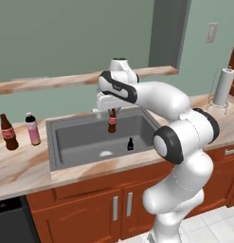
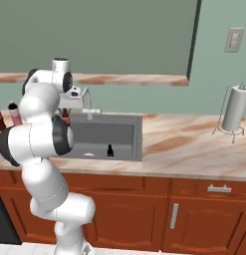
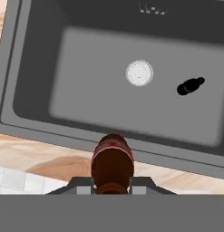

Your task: Place the large bottle from the dining counter next to the other large bottle outside the sink, and place the small bottle from the dining counter next to the other small bottle inside the sink.

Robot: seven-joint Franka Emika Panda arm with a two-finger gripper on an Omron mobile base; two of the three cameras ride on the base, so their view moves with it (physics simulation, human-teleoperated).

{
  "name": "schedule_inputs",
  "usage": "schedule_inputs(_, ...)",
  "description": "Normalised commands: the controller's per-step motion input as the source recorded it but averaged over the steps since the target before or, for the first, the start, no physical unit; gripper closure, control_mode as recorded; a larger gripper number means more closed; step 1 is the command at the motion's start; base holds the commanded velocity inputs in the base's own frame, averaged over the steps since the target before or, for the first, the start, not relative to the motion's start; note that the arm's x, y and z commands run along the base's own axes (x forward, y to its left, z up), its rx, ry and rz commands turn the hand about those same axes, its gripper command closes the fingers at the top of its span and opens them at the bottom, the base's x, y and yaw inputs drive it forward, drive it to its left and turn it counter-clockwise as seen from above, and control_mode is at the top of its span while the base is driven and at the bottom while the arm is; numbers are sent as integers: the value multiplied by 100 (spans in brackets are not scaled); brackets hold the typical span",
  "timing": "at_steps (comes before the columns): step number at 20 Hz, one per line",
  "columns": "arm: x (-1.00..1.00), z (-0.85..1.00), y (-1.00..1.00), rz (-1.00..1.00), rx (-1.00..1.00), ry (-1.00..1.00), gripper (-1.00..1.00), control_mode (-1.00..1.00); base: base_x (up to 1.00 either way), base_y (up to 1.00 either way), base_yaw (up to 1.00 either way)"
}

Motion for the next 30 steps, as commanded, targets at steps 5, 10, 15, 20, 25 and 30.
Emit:
schedule_inputs(5,0,0,0,0,0,0,100,100,46,-2,1)
schedule_inputs(10,0,0,0,0,0,0,100,100,47,-1,0)
schedule_inputs(15,0,0,0,0,0,0,100,100,25,0,0)
schedule_inputs(20,0,0,0,0,0,0,100,100,1,0,0)
schedule_inputs(25,0,0,0,0,0,0,100,100,0,0,0)
schedule_inputs(30,0,0,0,0,0,0,100,100,0,0,0)
